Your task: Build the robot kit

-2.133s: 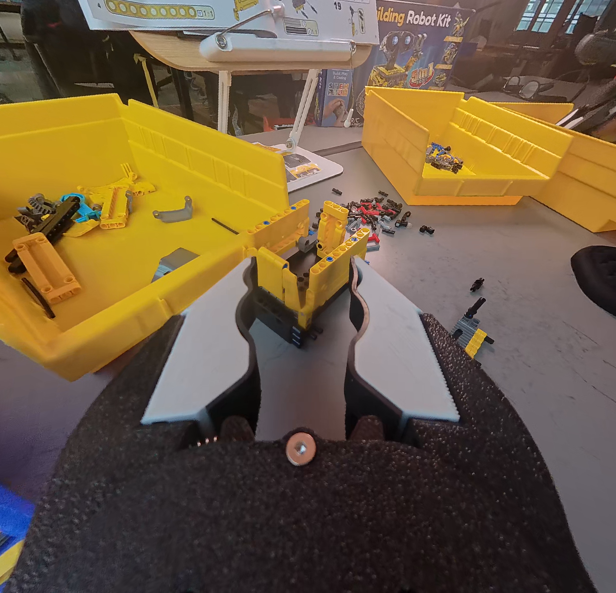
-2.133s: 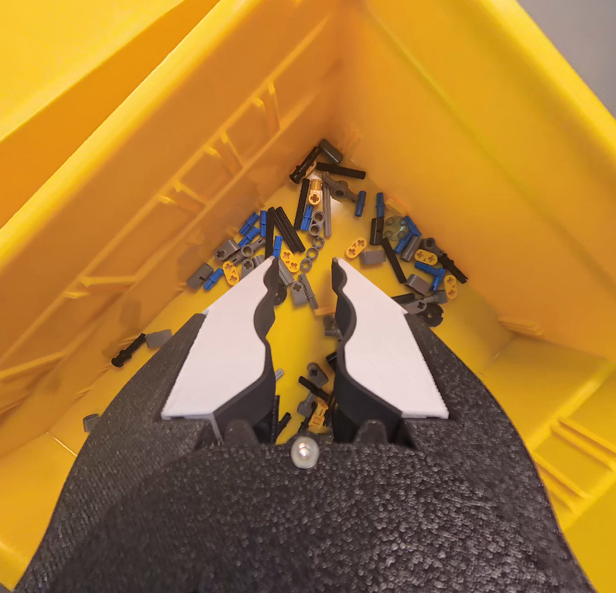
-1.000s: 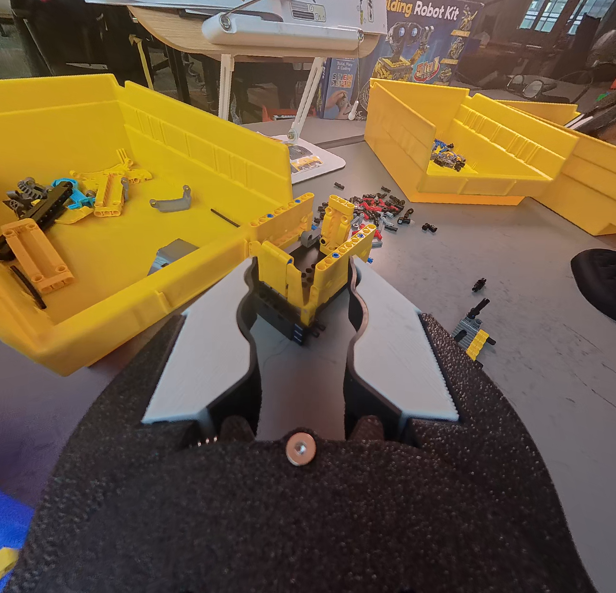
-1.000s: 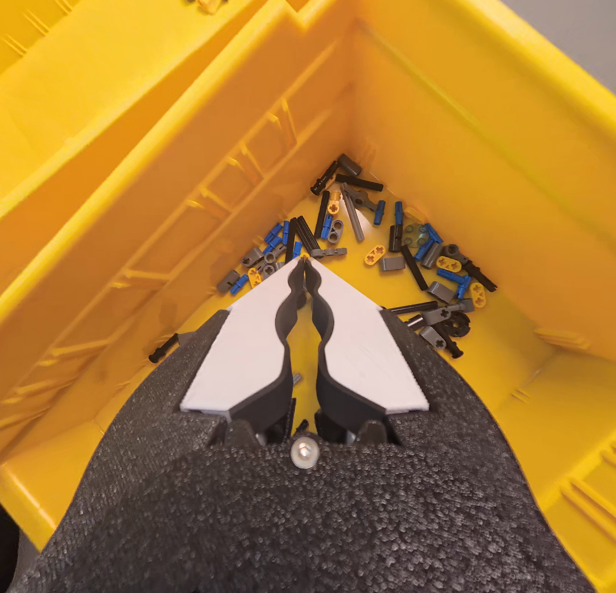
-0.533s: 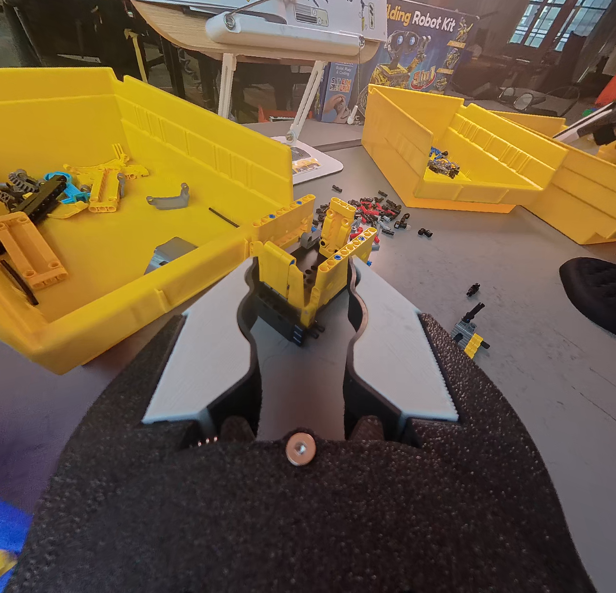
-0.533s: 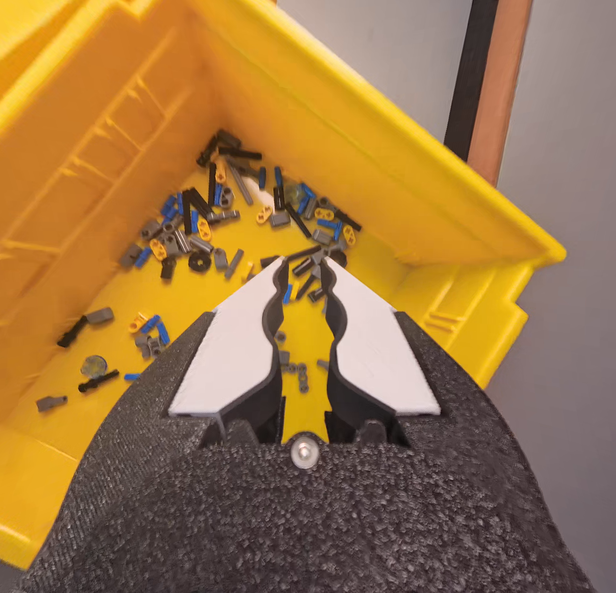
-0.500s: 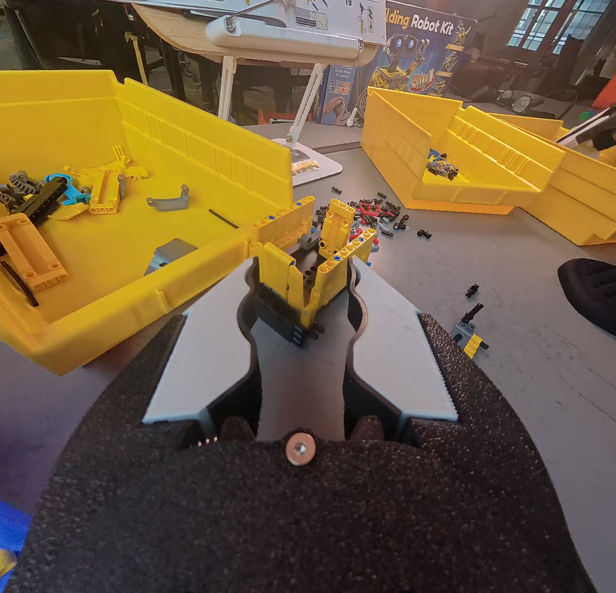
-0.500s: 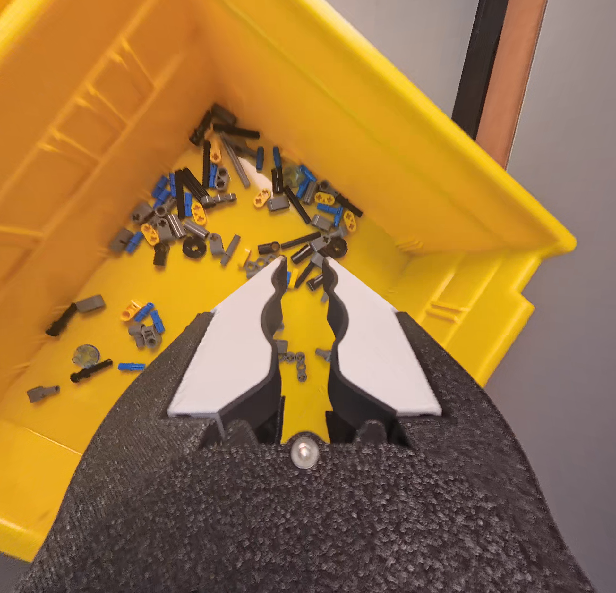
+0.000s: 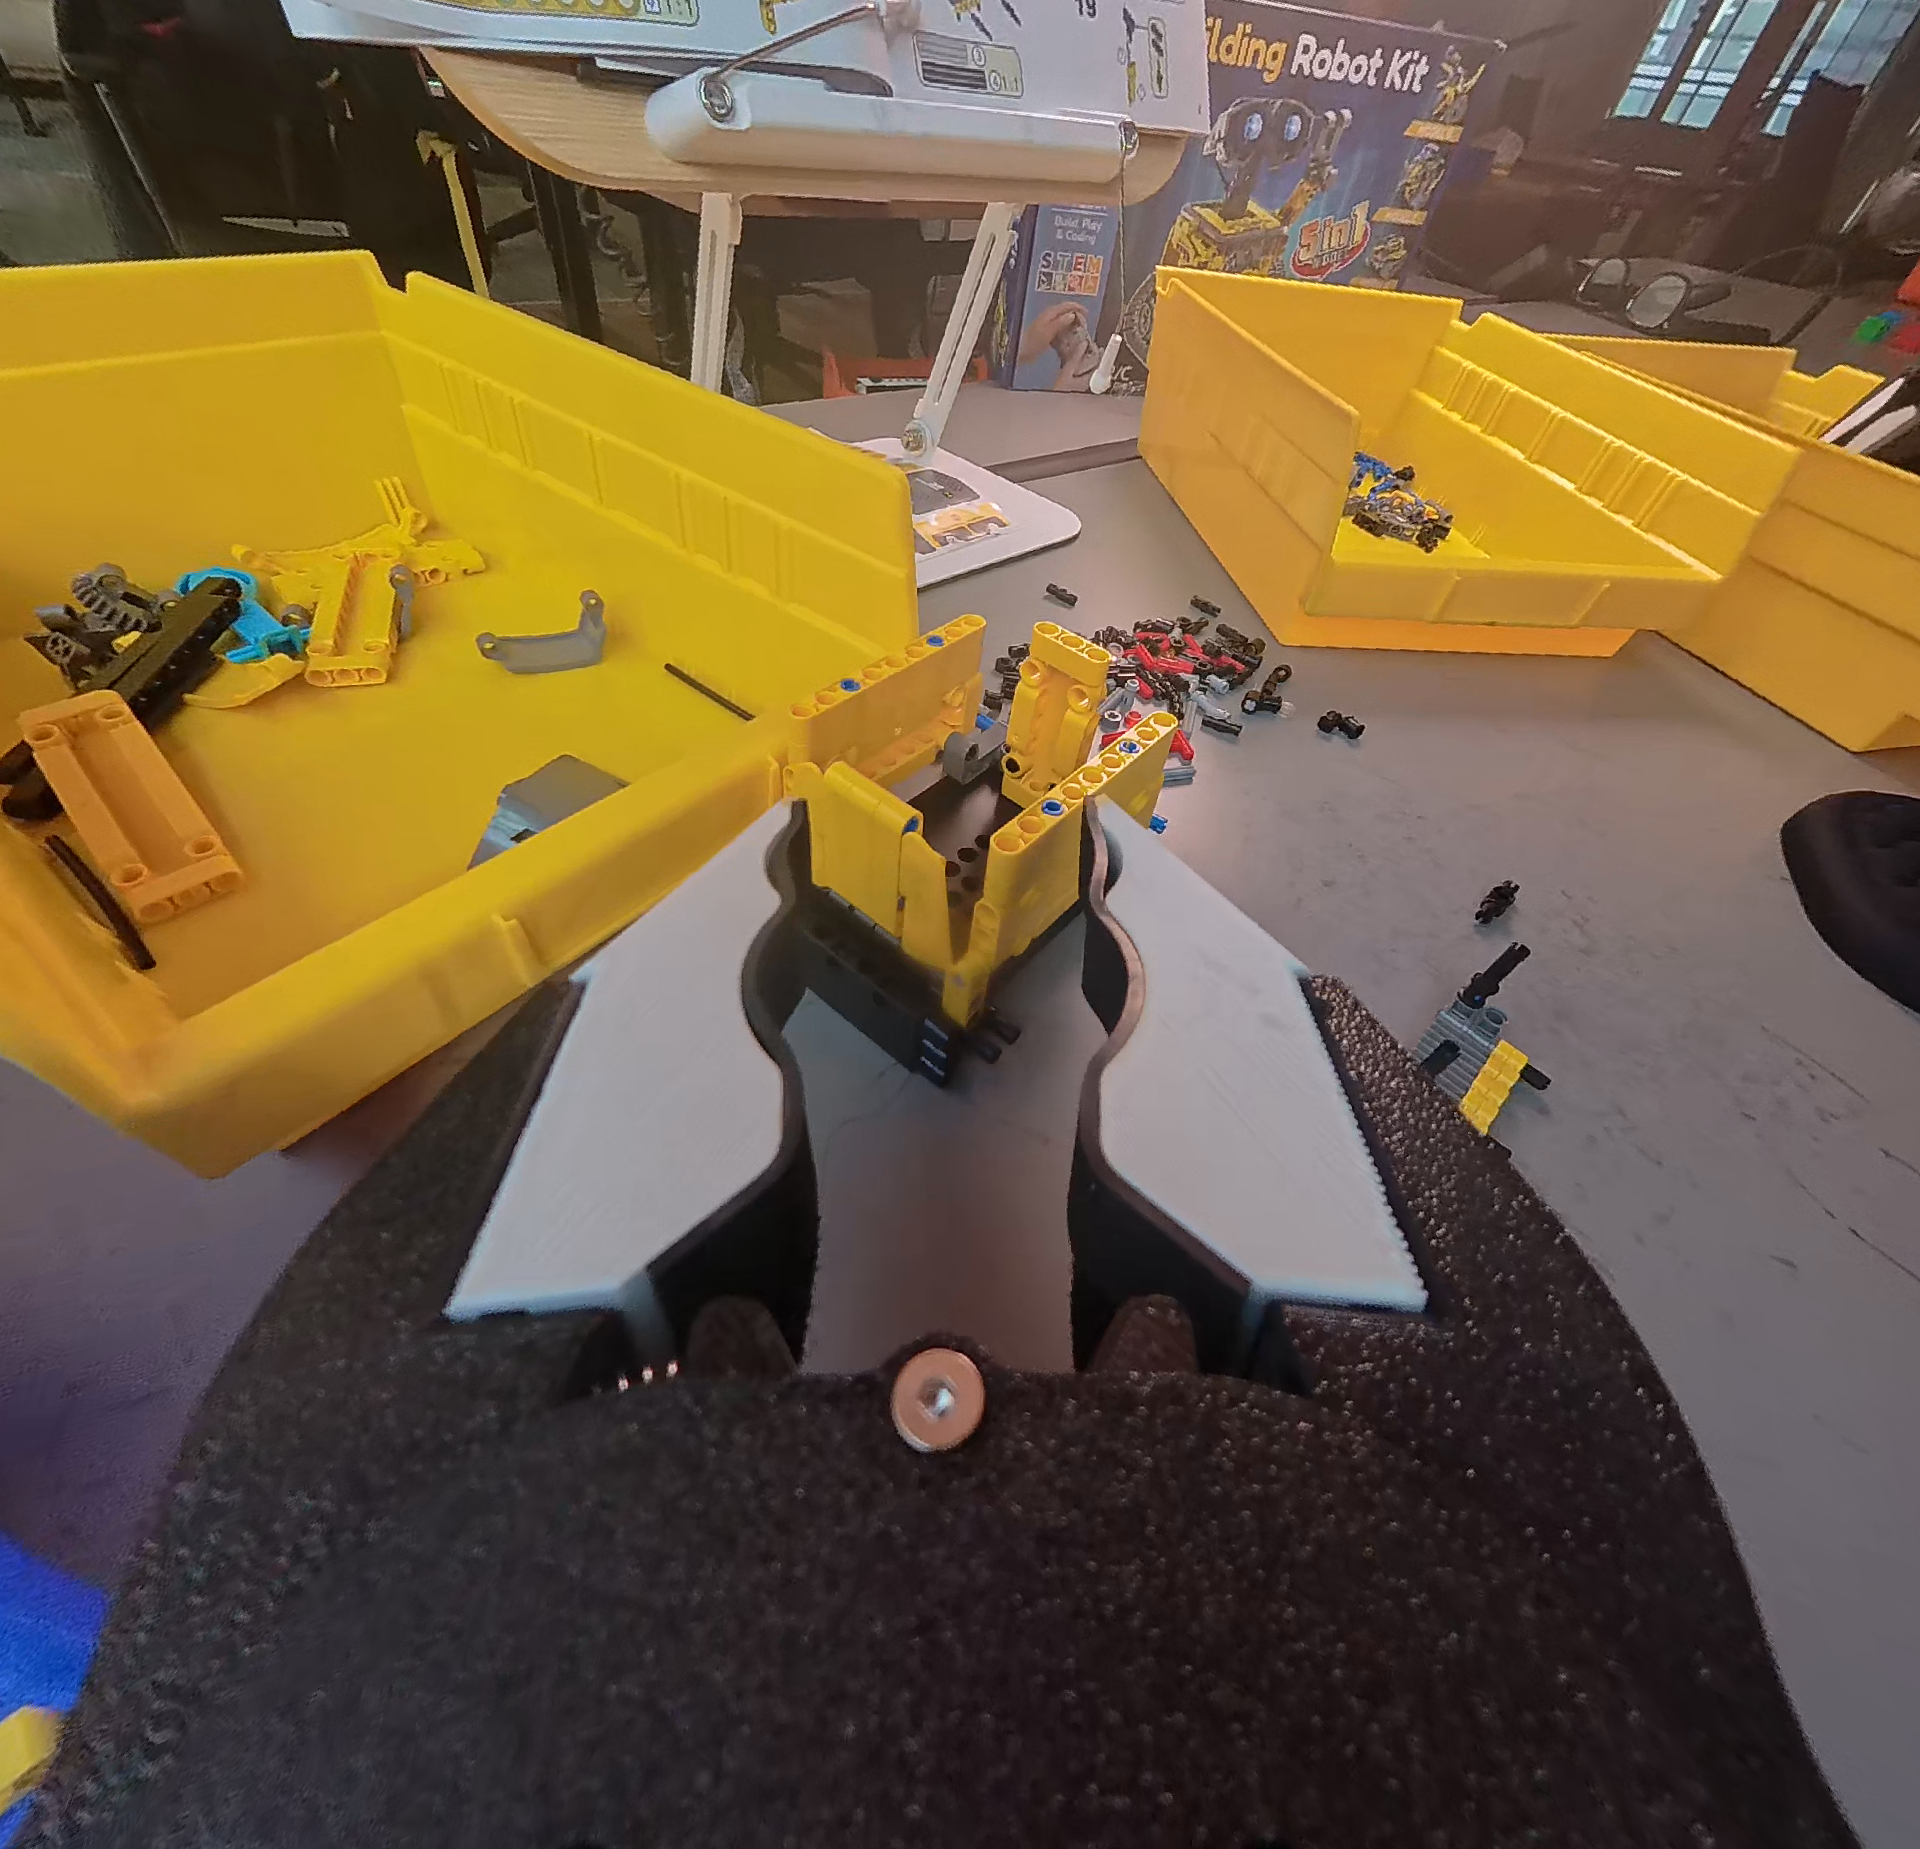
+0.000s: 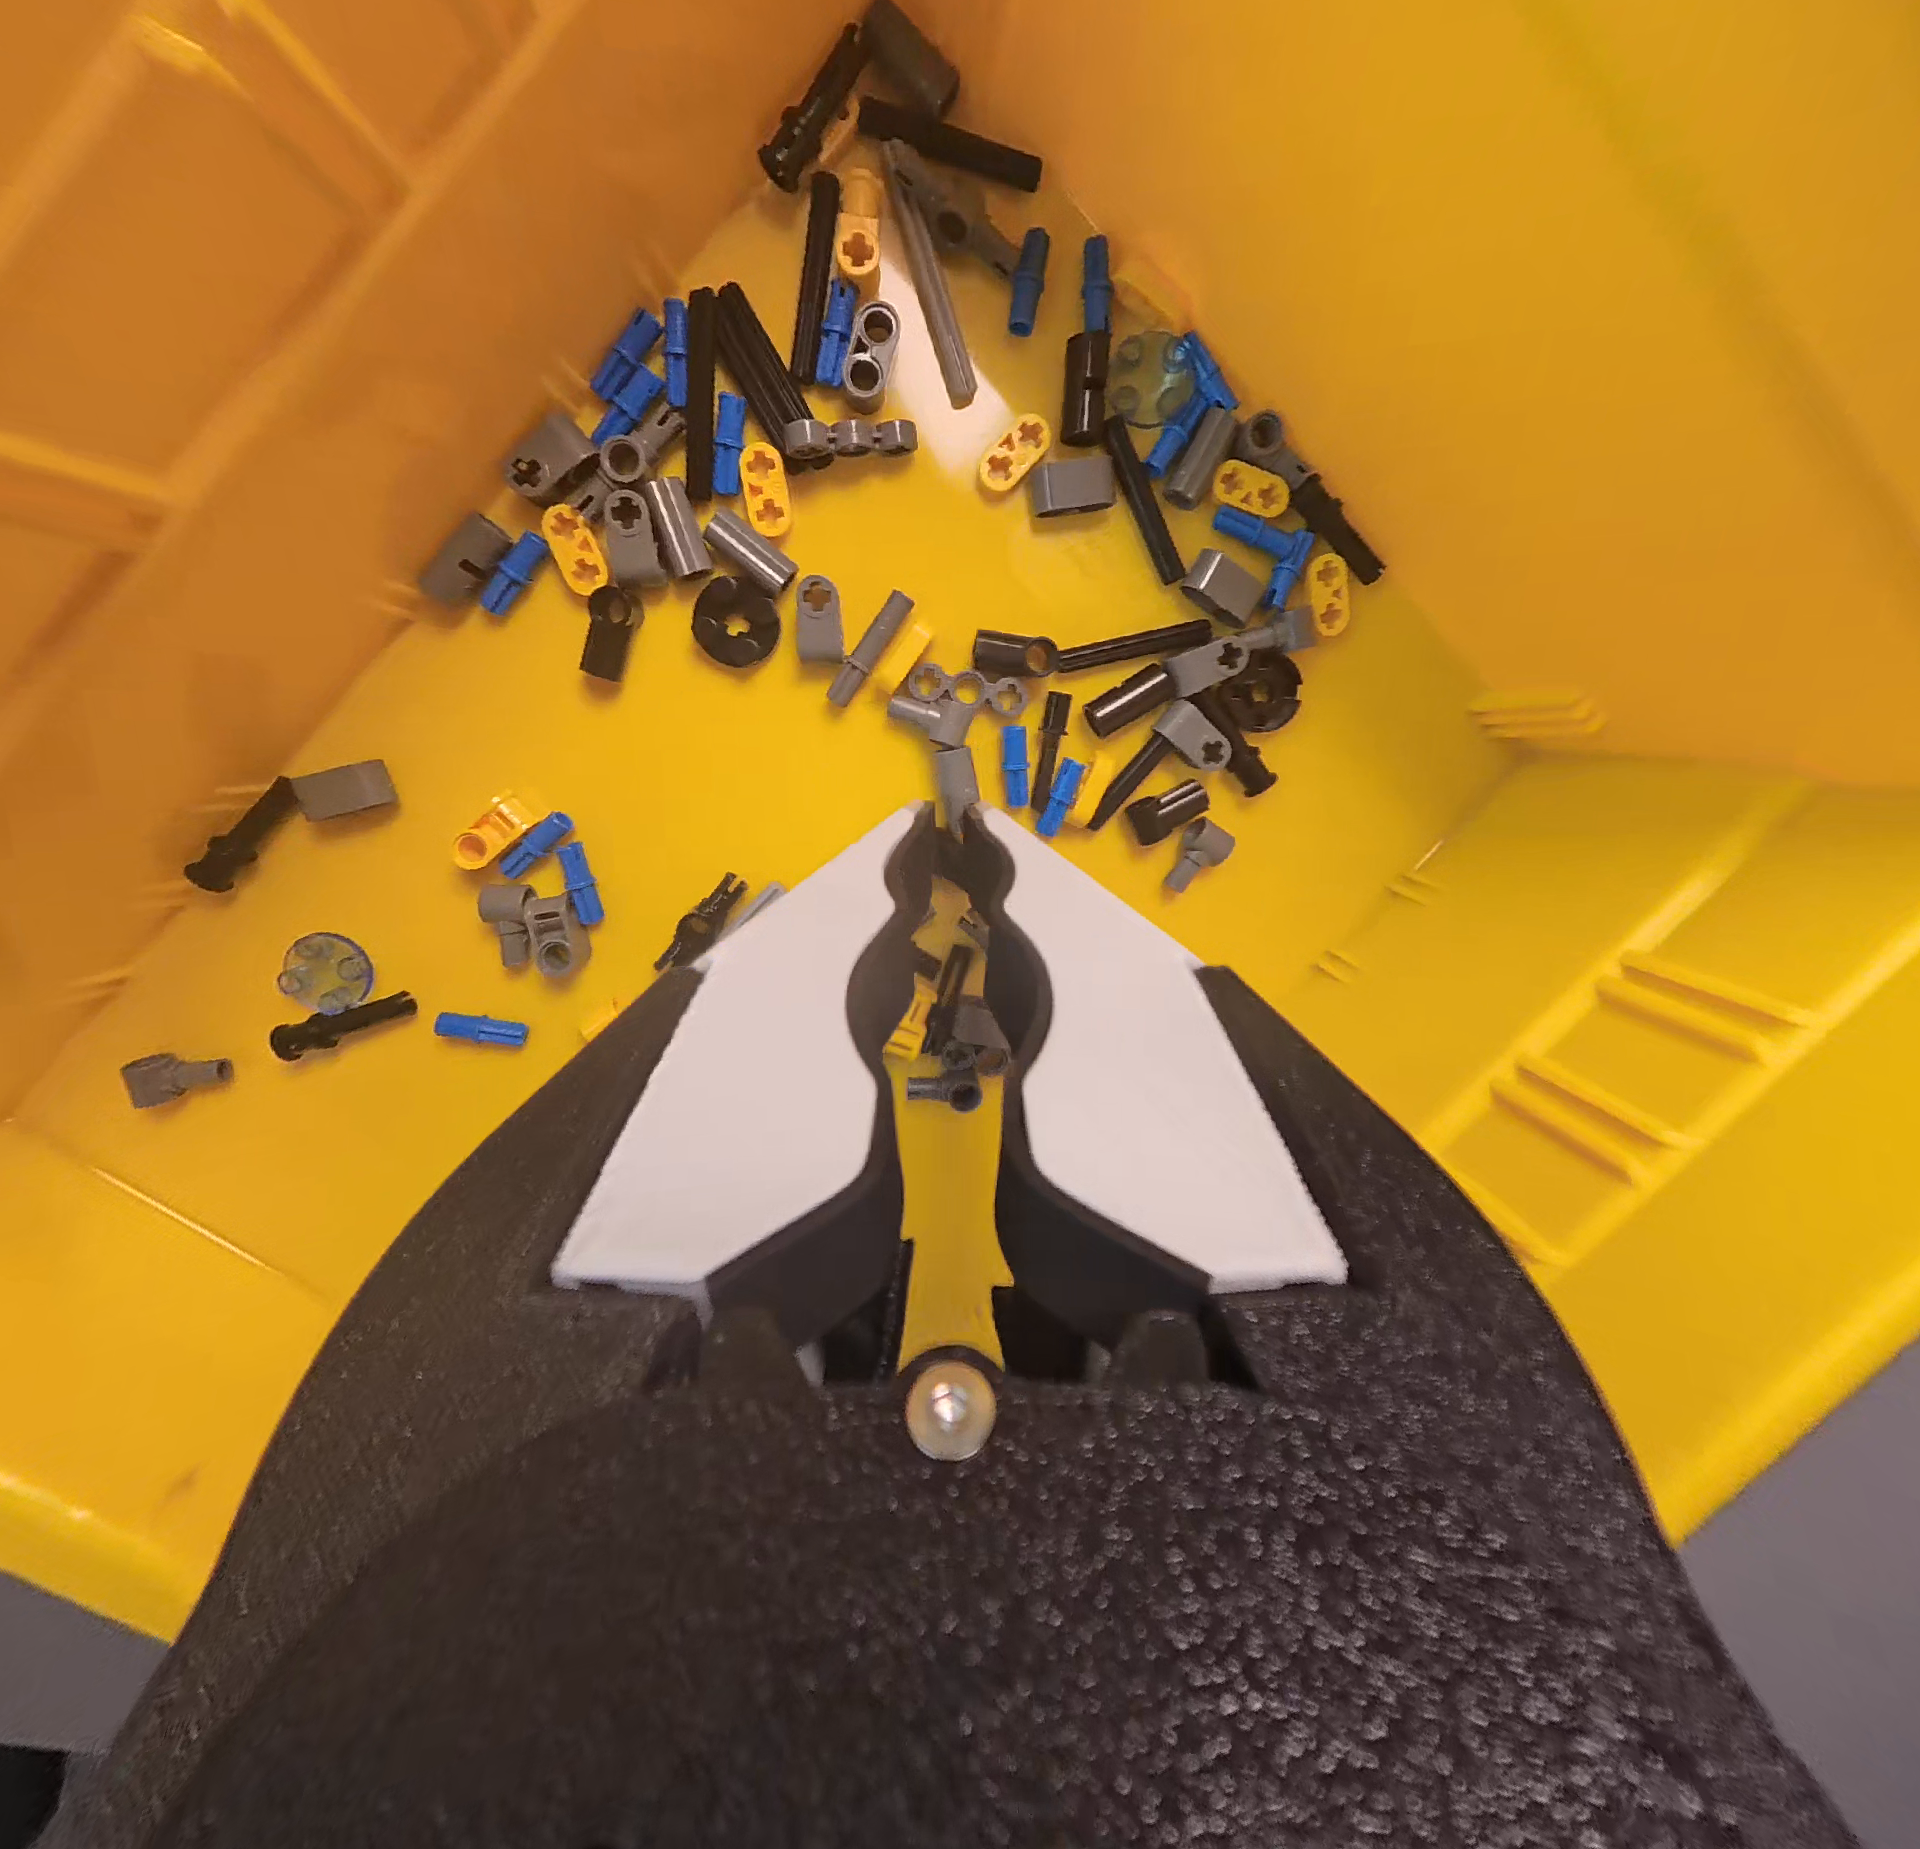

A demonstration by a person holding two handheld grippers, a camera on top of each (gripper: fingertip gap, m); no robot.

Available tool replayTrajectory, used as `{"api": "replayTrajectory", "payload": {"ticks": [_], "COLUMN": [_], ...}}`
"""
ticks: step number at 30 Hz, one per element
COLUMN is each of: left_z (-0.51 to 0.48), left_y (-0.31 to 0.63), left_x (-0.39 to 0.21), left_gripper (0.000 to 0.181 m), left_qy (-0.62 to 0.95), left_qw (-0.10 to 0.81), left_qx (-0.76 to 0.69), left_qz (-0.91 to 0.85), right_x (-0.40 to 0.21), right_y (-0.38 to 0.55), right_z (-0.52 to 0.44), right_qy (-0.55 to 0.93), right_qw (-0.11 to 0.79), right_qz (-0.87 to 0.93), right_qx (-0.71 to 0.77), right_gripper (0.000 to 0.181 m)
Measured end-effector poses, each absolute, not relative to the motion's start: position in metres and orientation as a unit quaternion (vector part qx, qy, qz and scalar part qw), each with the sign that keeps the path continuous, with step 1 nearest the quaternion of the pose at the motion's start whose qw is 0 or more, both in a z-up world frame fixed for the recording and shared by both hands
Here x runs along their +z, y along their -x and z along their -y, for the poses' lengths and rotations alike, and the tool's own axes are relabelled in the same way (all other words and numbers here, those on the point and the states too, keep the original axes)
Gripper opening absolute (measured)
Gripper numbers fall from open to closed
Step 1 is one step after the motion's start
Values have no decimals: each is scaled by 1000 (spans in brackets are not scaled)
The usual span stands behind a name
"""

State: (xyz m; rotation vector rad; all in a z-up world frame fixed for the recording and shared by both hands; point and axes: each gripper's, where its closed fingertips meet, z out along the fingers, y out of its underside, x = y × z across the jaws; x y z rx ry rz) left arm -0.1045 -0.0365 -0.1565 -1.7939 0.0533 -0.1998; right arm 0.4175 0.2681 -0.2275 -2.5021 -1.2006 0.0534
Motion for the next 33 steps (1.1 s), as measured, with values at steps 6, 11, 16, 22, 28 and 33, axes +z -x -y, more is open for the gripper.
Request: {"api": "replayTrajectory", "payload": {"ticks": [6,11,16,22,28,33], "left_z": [36,35,35,35,36,33], "left_y": [104,103,102,102,104,106], "left_x": [-158,-161,-156,-155,-156,-160], "left_gripper": [50,50,48,48,48,48], "left_qy": [784,788,779,778,780,788], "left_qw": [615,610,623,626,624,614], "left_qx": [-82,-74,-61,-48,-37,-38], "left_qz": [-24,-29,-39,-40,-36,-31], "right_x": [-214,-184,-176,-213,-236,-235], "right_y": [-400,-415,-433,-419,-412,-404], "right_z": [-254,-284,-318,-333,-339,-324], "right_qy": [869,871,875,880,888,883], "right_qw": [201,274,290,222,179,162], "right_qz": [442,403,389,420,423,439], "right_qx": [95,64,-5,-21,-24,25], "right_gripper": [6,6,6,7,0,0]}}
